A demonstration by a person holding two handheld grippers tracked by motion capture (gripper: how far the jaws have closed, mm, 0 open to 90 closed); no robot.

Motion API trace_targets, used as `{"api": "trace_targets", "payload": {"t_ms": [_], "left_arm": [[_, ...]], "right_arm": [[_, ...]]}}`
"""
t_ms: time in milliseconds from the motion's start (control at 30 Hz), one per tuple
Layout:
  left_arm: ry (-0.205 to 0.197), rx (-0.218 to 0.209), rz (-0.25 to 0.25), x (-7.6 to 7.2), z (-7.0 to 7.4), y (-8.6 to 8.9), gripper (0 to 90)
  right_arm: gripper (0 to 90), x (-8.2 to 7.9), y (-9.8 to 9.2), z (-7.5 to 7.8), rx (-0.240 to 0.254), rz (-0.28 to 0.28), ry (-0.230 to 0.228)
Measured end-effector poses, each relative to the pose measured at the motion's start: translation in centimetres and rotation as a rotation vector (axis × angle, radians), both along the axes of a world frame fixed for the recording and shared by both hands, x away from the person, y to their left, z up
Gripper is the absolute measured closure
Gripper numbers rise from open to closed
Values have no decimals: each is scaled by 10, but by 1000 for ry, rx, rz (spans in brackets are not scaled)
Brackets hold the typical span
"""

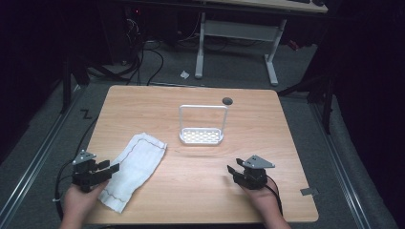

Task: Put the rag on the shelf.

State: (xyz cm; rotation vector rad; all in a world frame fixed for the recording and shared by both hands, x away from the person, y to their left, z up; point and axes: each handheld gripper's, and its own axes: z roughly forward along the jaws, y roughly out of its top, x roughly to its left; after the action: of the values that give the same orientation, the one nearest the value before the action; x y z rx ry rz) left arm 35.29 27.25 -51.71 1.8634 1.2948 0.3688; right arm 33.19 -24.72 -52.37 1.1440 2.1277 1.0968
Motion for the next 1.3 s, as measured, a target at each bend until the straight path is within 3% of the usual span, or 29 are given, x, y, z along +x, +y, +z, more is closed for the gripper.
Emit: {"api": "trace_targets", "payload": {"t_ms": [133,200,333,400,467,533,700,833,1000,1200,1300], "left_arm": [[-5,-1,-10,0,0,-5,486],[-21,26,-27,0,1,-9,484],[-22,30,-44,-2,0,-11,485],[-13,47,-63,-3,-3,-14,589],[12,105,-75,-3,-6,-18,798],[36,145,-96,0,-10,-22,899],[34,161,-114,0,-10,-26,900],[33,195,-171,-7,-9,-41,900],[53,165,-280,-16,-8,-68,900],[54,161,-388,-27,-8,-100,900],[61,127,-440,-31,-10,-117,900]], "right_arm": [[505,-2,0,0,-10,0,-4],[501,-2,1,-1,1,0,-2],[498,0,4,-1,8,-1,4],[497,2,5,-2,6,0,10],[497,2,6,-3,5,1,17],[497,2,7,-4,-1,8,17],[496,0,8,-4,-3,15,18],[496,1,8,-4,4,16,23],[493,0,8,-4,6,21,29],[493,0,9,-5,5,26,34],[493,0,9,-5,3,29,34]]}}
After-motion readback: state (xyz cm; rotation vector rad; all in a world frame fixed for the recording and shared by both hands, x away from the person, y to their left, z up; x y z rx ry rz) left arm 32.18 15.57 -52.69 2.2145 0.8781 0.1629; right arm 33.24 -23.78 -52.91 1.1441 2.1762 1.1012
